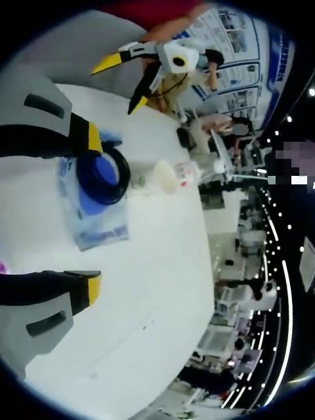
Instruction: Arrange the tabletop items into an orderly group along one side of the table until the central work area is clear of visible clutter.
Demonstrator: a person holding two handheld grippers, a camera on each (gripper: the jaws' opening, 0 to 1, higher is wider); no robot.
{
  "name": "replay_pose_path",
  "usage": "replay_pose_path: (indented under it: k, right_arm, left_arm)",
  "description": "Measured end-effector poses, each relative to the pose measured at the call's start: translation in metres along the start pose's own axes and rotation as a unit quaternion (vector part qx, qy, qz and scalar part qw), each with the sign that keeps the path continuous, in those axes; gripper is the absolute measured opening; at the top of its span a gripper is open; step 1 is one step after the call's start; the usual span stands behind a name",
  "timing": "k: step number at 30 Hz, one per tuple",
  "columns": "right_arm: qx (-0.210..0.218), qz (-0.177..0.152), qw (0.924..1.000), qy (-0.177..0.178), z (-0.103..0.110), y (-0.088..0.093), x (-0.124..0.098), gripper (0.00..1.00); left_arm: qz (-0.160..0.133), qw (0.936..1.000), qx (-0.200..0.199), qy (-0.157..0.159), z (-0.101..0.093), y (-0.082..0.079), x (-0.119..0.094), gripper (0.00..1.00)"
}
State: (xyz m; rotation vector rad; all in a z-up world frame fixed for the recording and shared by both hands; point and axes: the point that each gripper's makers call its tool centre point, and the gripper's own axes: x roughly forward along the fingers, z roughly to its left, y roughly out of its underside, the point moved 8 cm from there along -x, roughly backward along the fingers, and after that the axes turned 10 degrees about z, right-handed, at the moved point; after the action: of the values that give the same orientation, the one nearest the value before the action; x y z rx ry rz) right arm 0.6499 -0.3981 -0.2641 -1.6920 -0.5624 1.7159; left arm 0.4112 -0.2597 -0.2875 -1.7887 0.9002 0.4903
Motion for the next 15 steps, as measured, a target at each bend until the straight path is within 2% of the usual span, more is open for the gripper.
replay_pose_path:
  k: [2, 6, 9, 15]
  right_arm:
    - [0.003, 0.002, 1.0000, -0.005, -0.004, 0.002, 0.006, 0.69]
    - [0.008, 0.007, 0.9999, -0.012, -0.011, 0.005, 0.015, 0.68]
    - [0.011, 0.010, 0.9997, -0.018, -0.015, 0.006, 0.022, 0.68]
    - [0.013, 0.013, 0.9995, -0.027, -0.020, 0.007, 0.031, 0.65]
  left_arm:
    - [0.007, 0.9996, -0.025, 0.000, 0.004, 0.002, 0.006, 0.61]
    - [0.022, 0.9985, -0.050, -0.006, 0.009, 0.004, 0.016, 0.57]
    - [0.027, 0.9955, -0.090, -0.008, 0.012, 0.005, 0.024, 0.51]
    - [0.028, 0.9936, -0.107, -0.025, 0.016, 0.003, 0.035, 0.45]
